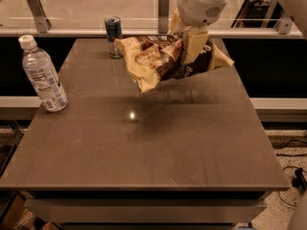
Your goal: Move brown chip bag near redbull can
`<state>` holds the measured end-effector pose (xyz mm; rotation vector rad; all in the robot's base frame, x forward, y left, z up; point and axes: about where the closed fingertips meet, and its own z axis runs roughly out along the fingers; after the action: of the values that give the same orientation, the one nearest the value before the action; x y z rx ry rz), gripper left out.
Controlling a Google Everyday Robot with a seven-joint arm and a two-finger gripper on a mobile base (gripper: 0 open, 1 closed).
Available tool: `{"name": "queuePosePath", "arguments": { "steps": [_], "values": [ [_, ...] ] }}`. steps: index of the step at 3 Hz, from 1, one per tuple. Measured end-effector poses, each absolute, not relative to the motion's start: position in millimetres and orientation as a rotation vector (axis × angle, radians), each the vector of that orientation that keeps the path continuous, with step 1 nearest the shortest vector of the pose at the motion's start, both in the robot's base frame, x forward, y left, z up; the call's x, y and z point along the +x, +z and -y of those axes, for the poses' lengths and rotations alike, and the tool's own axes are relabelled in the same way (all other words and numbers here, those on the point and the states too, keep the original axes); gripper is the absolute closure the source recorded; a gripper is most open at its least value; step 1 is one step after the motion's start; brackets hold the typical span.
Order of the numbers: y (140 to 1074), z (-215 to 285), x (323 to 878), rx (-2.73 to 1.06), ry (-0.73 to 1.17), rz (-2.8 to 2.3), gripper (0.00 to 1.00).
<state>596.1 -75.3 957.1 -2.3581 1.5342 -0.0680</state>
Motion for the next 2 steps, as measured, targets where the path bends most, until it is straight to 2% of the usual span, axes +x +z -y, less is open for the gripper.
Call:
{"name": "queuePosePath", "arguments": {
  "steps": [2],
  "values": [
    [949, 81, 635, -2.280, -0.136, -1.590, 1.00]
  ]
}}
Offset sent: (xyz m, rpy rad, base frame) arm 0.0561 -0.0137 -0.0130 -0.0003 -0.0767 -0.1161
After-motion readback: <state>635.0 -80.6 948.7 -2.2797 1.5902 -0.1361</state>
